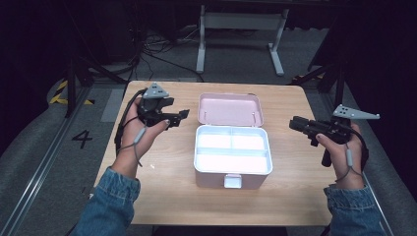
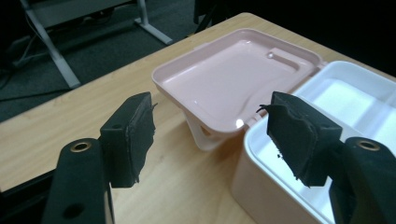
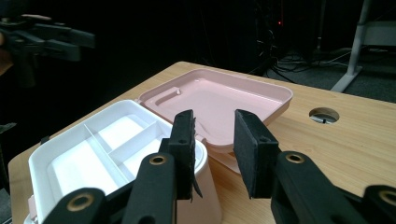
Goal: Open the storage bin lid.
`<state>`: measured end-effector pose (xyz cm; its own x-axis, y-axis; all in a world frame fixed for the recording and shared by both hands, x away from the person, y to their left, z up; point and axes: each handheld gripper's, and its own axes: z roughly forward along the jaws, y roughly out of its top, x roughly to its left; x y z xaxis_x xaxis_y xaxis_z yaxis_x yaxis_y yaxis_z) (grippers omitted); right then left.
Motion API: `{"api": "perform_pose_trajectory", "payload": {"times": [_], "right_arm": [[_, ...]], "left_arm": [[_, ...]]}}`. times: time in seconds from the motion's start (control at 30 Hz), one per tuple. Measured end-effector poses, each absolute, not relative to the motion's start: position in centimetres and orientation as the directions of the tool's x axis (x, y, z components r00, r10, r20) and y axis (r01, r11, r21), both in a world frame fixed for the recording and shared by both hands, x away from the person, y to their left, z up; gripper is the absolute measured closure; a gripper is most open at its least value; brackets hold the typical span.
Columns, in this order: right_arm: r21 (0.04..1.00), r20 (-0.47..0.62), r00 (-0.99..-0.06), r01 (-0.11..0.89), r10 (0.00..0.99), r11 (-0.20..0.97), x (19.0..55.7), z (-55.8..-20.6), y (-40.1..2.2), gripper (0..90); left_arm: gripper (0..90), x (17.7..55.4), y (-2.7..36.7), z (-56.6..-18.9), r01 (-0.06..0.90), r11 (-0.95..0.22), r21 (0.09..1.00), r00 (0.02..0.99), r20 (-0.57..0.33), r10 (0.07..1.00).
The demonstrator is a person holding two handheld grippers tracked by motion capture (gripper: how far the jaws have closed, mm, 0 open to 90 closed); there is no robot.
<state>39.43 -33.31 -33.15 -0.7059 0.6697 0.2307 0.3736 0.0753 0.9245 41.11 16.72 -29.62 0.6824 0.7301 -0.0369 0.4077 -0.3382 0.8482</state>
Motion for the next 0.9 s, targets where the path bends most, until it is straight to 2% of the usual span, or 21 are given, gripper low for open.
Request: {"api": "perform_pose_trajectory", "payload": {"times": [0.27, 0.57, 0.9], "right_arm": [[0.912, 0.224, -0.681, 0.398, 0.697, 0.096, 39.8, -33.4, -33.8, 65.4], [0.891, 0.232, -0.643, 0.442, 0.730, 0.106, 39.9, -34.3, -35.2, 62.8], [0.876, 0.248, -0.615, 0.472, 0.749, 0.098, 39.9, -35.0, -36.2, 61.7]], "left_arm": [[30.1, 37.7, 19.1, -29.5, 0.417, -0.323, 0.849, 0.659, -0.038, 0.751], [28.8, 36.8, 21.2, -30.7, 0.447, -0.325, 0.833, 0.606, -0.015, 0.795], [28.6, 35.9, 25.0, -33.0, 0.520, -0.272, 0.810, 0.532, -0.058, 0.844]]}}
